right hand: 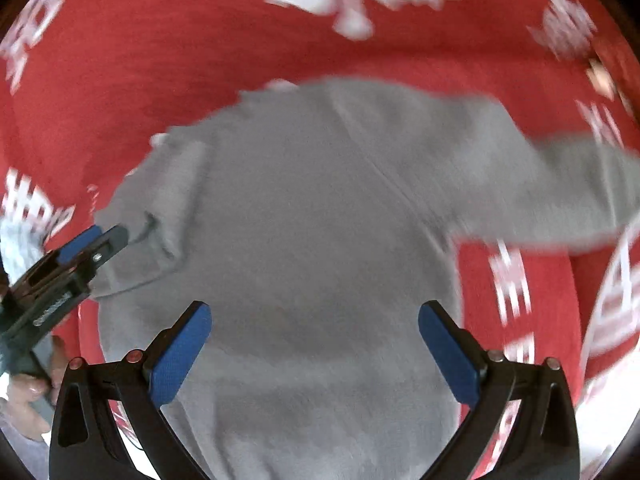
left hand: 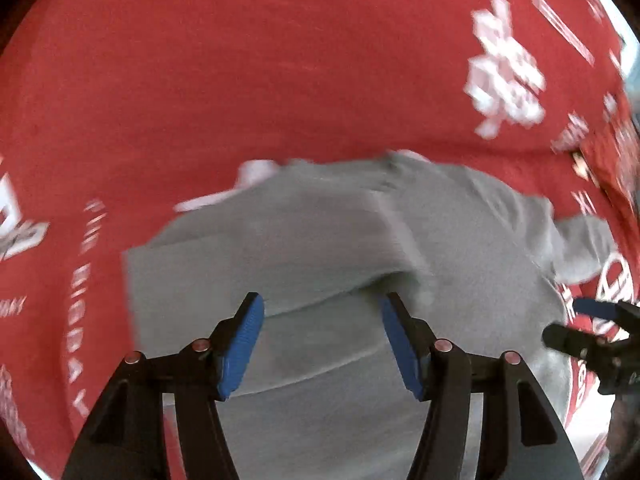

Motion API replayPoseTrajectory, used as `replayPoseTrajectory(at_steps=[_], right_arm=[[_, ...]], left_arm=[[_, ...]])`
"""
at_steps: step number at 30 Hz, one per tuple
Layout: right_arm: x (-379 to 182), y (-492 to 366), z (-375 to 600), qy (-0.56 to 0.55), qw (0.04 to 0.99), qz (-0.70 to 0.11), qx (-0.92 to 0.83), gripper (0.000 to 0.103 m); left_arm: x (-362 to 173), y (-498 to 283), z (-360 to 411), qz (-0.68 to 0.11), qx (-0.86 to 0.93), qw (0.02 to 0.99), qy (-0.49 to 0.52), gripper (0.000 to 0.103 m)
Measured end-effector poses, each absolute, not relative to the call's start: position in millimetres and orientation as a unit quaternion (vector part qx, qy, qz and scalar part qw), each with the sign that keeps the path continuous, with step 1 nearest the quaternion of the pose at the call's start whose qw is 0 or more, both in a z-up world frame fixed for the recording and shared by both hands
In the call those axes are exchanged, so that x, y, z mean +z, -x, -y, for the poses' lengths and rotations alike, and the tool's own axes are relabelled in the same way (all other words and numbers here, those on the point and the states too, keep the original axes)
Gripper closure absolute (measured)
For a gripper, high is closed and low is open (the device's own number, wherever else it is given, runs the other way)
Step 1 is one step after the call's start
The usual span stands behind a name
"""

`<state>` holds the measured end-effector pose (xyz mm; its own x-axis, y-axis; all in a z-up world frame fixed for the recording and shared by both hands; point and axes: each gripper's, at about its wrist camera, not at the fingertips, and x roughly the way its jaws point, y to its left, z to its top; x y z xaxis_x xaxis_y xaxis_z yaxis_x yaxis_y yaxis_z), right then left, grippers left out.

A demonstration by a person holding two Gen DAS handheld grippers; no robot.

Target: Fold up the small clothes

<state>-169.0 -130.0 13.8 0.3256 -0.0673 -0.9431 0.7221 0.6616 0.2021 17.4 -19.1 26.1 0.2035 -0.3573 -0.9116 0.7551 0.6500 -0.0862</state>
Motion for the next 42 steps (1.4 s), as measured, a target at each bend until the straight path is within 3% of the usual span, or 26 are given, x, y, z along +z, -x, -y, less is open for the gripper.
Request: replayPoseTrajectory(at_steps=[5,11,13,14,15,19,24,29,38,40,41,42], right_arm=[[24.5,79.7,94.6,-0.141,0.811,-0.533,-0.197,0.000],[-26.7,-0.7,23.3,0.197,0.788,-0.560,-0.164,0.001],[-50.5,-14.0,18.0,0.276,0.759,-0.563,-0.178,0.019],[-56.7,-18.0,25.2,0.269,0.752,-0.575,-0.177,0.063],[-55.7,-20.0,34.1,0.231,0.756,-0.586,-0.175,0.096],[-8.8,25.1,117.5,-0.123,0.823,-0.511,-0.216,0.094],[-28.4,120.7,185.2,-0.466,0.733,-0.387,-0.310,0.047],[-40.8,160.4,171.0,-0.566,0.691,-0.350,-0.281,0.046],[-98.6,35.0,45.6,-0.660,0.637,-0.398,-0.033,0.045],[-114.0,18.2,32.4,-0.676,0.626,-0.385,-0.046,0.045],[-121.0,14.1,30.1,-0.686,0.619,-0.378,-0.055,0.045],[-124.2,13.5,28.6,-0.694,0.617,-0.367,-0.061,0.054]], left_arm=[[2.8,-88.7,-40.6,-0.565,-0.255,0.764,-0.178,0.040],[-44.9,-122.0,-83.3,-0.629,-0.200,0.739,-0.135,0.040],[-46.3,-116.0,-84.2,-0.620,-0.203,0.746,-0.131,0.040],[-45.9,-113.2,-84.9,-0.616,-0.198,0.750,-0.137,0.034],[-45.4,-111.2,-85.8,-0.614,-0.195,0.752,-0.140,0.031],[-45.2,-104.3,-91.7,-0.609,-0.207,0.753,-0.141,0.031],[-45.7,-98.7,-95.0,-0.605,-0.221,0.750,-0.151,0.031],[-41.0,-116.7,-95.4,-0.626,-0.234,0.731,-0.138,0.031],[-52.5,-138.0,-100.8,-0.654,-0.249,0.701,-0.137,0.031],[-55.2,-148.9,-100.6,-0.654,-0.261,0.697,-0.137,0.047],[-52.3,-152.6,-101.0,-0.650,-0.278,0.695,-0.133,0.074],[-50.6,-155.6,-100.2,-0.654,-0.295,0.685,-0.124,0.091]])
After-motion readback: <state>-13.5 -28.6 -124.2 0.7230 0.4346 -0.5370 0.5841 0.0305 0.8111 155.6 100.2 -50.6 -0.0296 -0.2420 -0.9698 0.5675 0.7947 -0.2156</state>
